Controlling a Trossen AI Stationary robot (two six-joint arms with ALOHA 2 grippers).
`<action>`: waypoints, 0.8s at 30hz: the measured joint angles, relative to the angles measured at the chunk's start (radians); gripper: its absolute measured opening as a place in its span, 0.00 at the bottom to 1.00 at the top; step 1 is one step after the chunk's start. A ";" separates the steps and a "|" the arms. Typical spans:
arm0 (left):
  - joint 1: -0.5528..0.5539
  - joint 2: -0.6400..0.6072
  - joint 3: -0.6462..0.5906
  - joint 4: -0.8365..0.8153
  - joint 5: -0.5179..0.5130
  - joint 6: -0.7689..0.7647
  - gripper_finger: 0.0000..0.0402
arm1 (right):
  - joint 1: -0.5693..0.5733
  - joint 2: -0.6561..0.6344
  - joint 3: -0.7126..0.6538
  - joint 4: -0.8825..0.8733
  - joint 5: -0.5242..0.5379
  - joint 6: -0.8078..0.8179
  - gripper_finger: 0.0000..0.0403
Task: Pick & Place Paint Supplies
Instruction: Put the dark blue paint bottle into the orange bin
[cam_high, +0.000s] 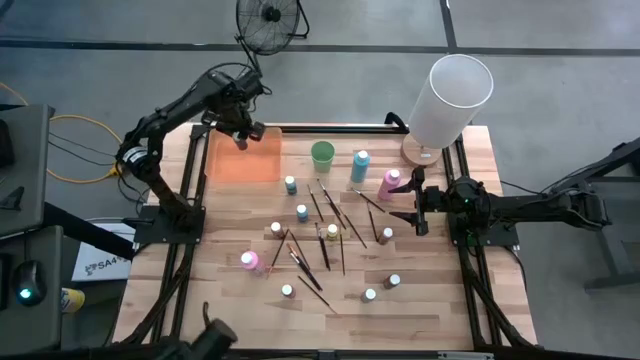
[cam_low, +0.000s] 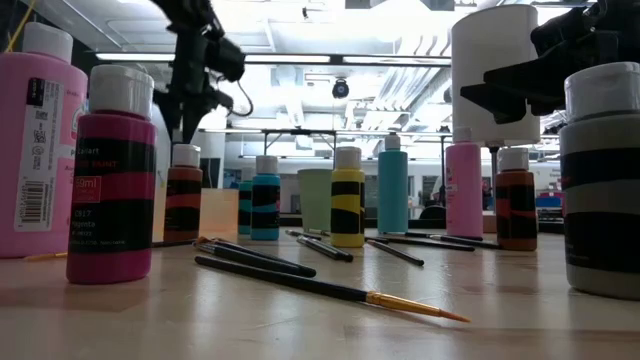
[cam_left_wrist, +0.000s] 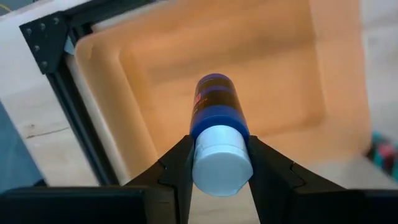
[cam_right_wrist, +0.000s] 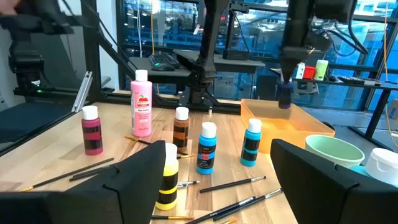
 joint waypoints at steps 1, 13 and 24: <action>0.018 0.000 -0.017 0.012 0.000 -0.010 0.29 | 0.000 0.000 0.000 0.000 0.000 0.000 0.71; 0.188 0.000 -0.212 0.187 0.041 -0.101 0.29 | 0.000 0.000 0.000 0.000 0.000 0.000 0.71; 0.212 0.000 -0.229 0.232 0.041 -0.135 0.29 | 0.000 0.000 0.000 -0.001 0.000 0.000 0.71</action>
